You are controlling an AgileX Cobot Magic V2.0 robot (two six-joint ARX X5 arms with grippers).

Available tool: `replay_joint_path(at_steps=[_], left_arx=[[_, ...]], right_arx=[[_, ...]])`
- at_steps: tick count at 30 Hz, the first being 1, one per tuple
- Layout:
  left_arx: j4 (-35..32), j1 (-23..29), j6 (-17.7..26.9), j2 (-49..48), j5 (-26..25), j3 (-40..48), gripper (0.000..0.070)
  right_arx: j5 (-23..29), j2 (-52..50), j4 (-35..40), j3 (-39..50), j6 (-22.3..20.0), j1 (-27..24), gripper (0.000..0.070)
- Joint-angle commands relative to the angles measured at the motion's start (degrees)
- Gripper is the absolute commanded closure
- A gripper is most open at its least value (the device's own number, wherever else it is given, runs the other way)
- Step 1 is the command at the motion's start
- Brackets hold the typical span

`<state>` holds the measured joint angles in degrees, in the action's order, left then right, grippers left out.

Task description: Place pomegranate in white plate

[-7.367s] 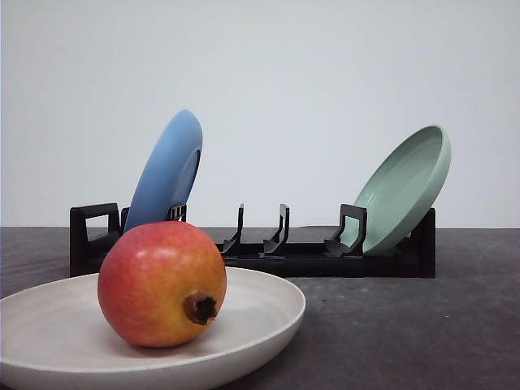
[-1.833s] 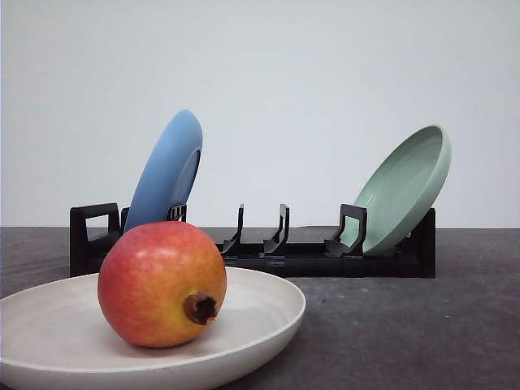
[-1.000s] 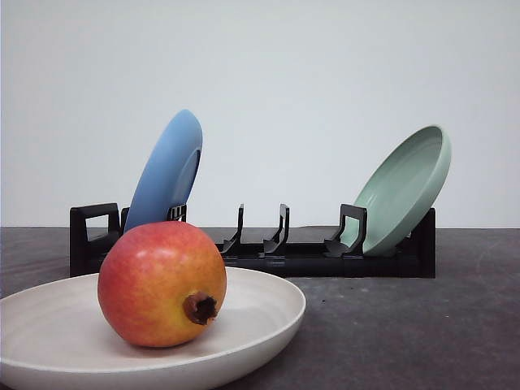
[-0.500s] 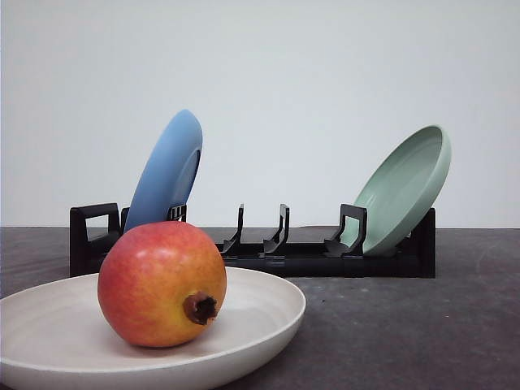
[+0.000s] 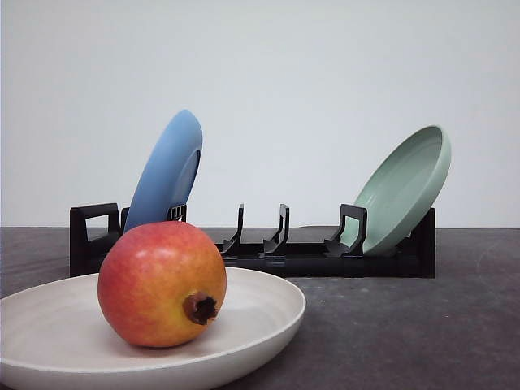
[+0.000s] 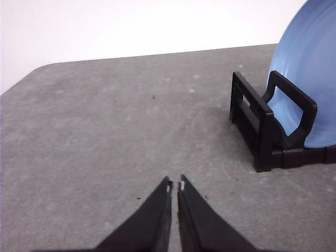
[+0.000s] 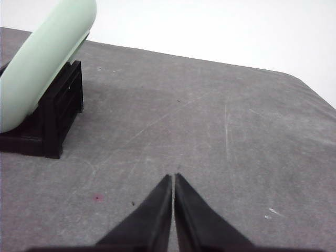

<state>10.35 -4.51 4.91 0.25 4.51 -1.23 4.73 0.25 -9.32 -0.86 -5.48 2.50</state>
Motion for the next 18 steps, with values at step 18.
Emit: replay_joint_path(at_steps=[18], left_arx=[[0.32, 0.11, 0.39, -0.09, 0.07, 0.55, 0.0700]], right_arx=[[0.22, -0.04, 0.31, 0.17, 0.98, -0.11, 0.0698]])
